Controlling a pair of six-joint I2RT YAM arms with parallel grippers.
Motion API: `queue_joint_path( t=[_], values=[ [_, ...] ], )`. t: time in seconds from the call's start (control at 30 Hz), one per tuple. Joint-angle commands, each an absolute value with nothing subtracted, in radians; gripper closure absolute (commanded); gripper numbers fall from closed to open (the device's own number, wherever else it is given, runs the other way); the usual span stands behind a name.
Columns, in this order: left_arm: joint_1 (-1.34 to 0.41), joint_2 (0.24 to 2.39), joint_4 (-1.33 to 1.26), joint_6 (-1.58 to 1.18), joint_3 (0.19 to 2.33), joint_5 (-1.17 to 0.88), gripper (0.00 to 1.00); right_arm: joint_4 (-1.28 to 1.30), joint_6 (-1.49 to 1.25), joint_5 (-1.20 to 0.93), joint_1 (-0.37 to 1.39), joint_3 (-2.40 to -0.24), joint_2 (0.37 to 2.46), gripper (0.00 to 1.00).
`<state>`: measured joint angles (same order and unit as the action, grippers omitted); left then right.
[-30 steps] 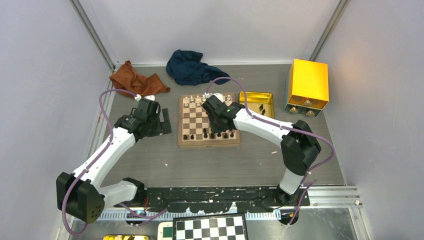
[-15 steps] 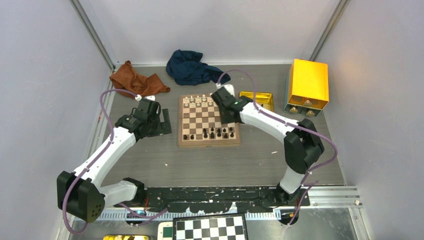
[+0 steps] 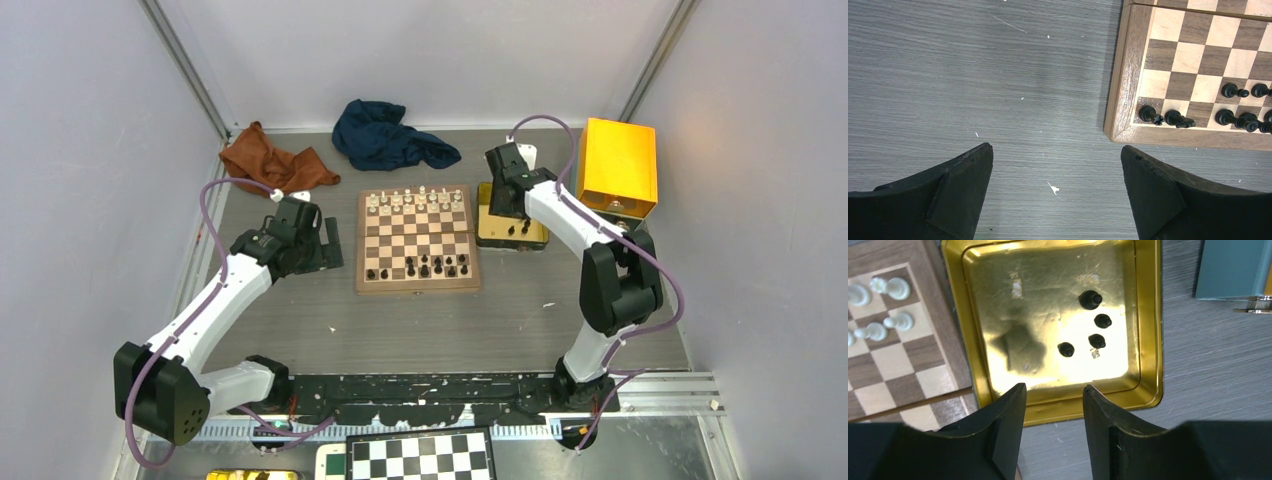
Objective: Set up the chess pieces on the board
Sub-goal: Pick up the chess piece from the storage box.
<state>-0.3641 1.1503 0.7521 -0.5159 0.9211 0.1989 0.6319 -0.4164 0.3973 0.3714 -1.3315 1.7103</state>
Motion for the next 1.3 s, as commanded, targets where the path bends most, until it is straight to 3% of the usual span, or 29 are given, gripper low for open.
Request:
queue_joint_path(
  t=[0.0,0.77,1.27],
  values=[
    [-0.359,1.15,0.723,-0.509,0.928,0.2,0.0,0.565,-0.406,0.395,0.322,-1.365,1.748,0.48],
    [-0.359,1.2,0.734,-0.504,0.957,0.222,0.0,0.5,-0.379,0.329,0.19,-1.505,1.97,0.5],
    [-0.357,1.232,0.731,-0.499,0.971,0.235,0.0,0.511,-0.383,0.307,0.171,-1.537,2.017,0.69]
  ],
)
